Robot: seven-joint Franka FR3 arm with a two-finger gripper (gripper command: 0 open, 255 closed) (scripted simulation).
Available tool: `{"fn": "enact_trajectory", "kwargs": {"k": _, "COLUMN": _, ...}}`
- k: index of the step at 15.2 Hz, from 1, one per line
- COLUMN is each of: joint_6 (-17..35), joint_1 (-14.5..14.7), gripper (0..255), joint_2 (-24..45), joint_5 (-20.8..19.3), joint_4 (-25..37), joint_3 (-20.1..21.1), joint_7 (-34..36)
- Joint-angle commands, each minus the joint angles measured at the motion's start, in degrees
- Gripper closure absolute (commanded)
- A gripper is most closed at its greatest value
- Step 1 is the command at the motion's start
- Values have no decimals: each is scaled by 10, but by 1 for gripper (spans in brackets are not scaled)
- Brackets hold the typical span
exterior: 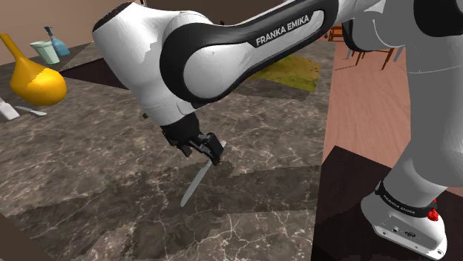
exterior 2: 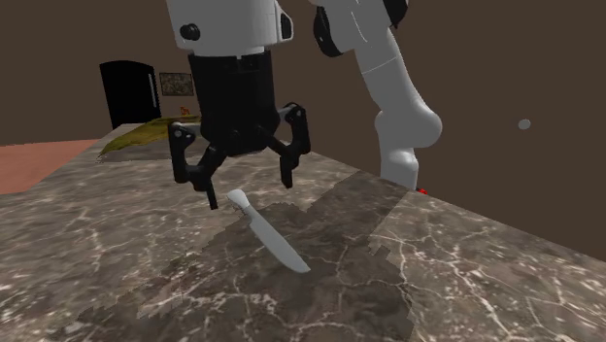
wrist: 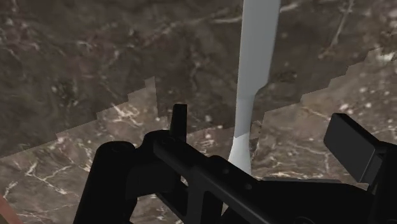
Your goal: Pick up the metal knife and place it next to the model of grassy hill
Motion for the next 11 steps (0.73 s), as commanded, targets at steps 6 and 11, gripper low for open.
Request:
{"fn": "enact_trajectory", "kwargs": {"k": 6, "joint_6": 41, "joint_1": -16, "gripper": 0, "joint_2": -1, "joint_5": -4, "joint_4": -45, "joint_3": -2, "joint_7": 7}}
{"fn": "enact_trajectory", "kwargs": {"k": 11, "joint_6": 41, "joint_1": -16, "gripper": 0, "joint_2": -1, "joint_5": -4, "joint_4": -45, "joint_3": -2, "joint_7": 7}}
